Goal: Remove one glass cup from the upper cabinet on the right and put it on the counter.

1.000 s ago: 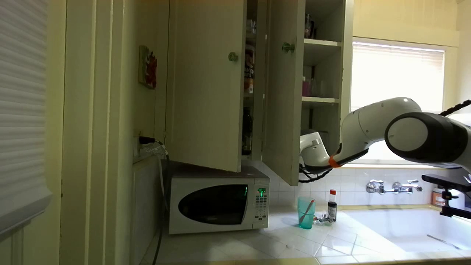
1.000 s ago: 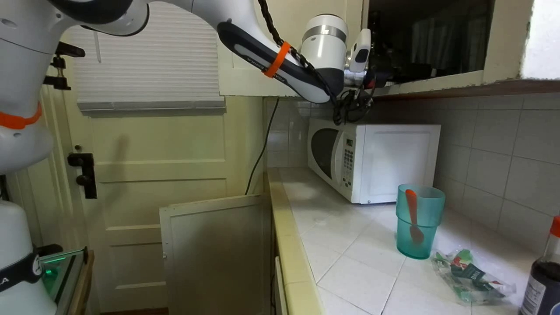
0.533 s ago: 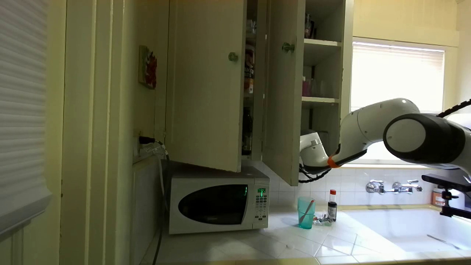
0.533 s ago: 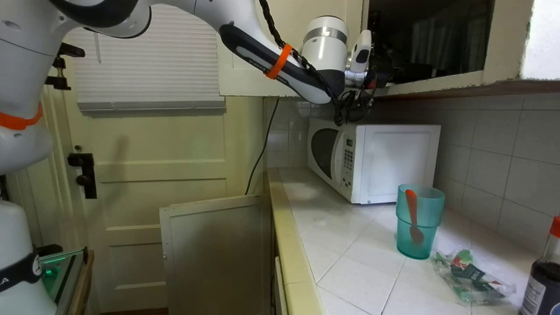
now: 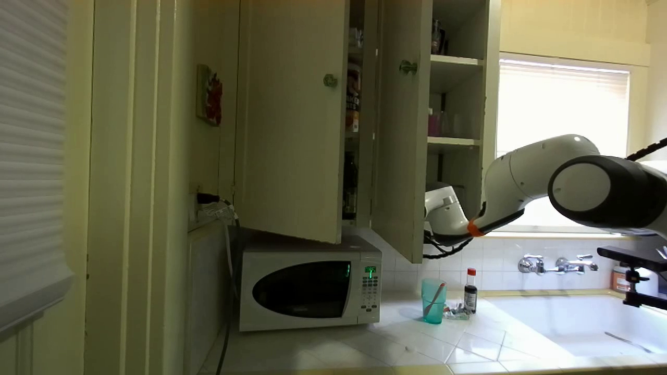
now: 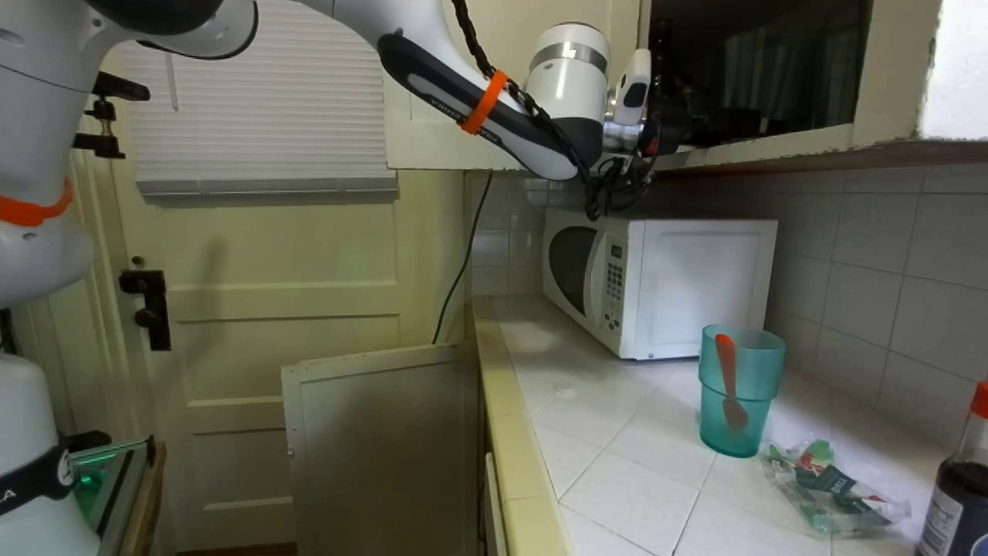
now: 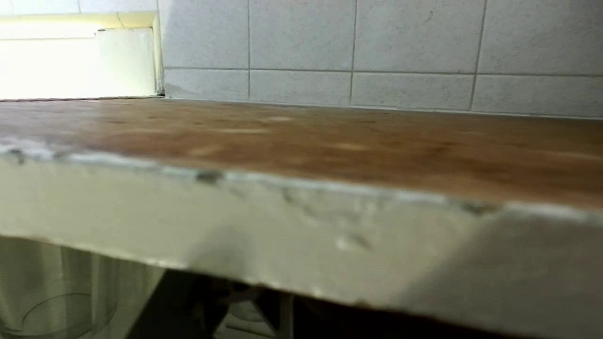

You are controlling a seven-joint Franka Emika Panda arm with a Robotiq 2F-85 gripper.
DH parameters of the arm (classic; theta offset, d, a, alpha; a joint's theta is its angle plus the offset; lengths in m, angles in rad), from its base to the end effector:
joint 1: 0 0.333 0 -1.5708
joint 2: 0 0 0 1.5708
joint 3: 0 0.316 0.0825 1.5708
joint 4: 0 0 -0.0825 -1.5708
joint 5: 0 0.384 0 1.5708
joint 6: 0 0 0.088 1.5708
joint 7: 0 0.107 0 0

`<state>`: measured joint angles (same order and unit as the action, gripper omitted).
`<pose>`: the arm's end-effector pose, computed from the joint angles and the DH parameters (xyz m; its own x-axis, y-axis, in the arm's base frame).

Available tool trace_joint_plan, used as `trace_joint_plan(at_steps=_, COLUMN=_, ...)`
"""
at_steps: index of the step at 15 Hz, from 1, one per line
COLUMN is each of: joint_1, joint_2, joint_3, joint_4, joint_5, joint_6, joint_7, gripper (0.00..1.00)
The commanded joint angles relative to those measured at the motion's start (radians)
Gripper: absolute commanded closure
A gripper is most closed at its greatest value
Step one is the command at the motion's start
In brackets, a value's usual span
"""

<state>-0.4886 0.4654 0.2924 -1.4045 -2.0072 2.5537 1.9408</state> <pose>0.7129 -0.1745 0.5106 0.0741 -0.0249 0.9969 -0.6782 -0.7342 0.0321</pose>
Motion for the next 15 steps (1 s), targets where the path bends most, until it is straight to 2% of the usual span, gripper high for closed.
trace_joint_plan(at_steps=1, joint_1=-0.007, joint_2=-0.085, joint_3=-0.008, joint_4=-0.090, joint_5=0.006, joint_6=-0.051, joint_7=0.037, gripper=0.49)
trace_joint_plan(at_steps=3, joint_1=-0.009, joint_2=-0.099, joint_3=-0.011, joint_4=-0.091, joint_5=-0.001, joint_6=-0.073, joint_7=0.043, gripper=0.49)
trace_joint_plan(at_steps=4, joint_1=0.095, joint_2=-0.117, joint_3=-0.150, joint_4=-0.082, joint_5=0.040, joint_6=-0.045, joint_7=0.059, gripper=0.49)
trace_joint_plan(at_steps=6, joint_1=0.132, joint_2=-0.126, joint_3=-0.202, joint_4=-0.078, joint_5=0.050, joint_6=-0.044, joint_7=0.056, gripper=0.49)
trace_joint_plan(at_steps=7, joint_1=0.082, joint_2=-0.127, joint_3=-0.133, joint_4=-0.088, joint_5=0.024, joint_6=-0.074, joint_7=0.057, gripper=0.49)
trace_joint_plan(at_steps=11, joint_1=0.097, joint_2=-0.172, joint_3=-0.140, joint_4=-0.150, joint_5=0.050, joint_6=-0.116, joint_7=0.091, gripper=0.49)
trace_joint_plan(at_steps=12, joint_1=0.170, joint_2=-0.189, joint_3=-0.230, joint_4=-0.166, joint_5=0.080, joint_6=-0.101, joint_7=0.110, gripper=0.49)
trace_joint_plan(at_steps=15, joint_1=0.212, joint_2=-0.250, joint_3=-0.279, joint_4=-0.256, joint_5=0.119, joint_6=-0.108, joint_7=0.149, gripper=0.49)
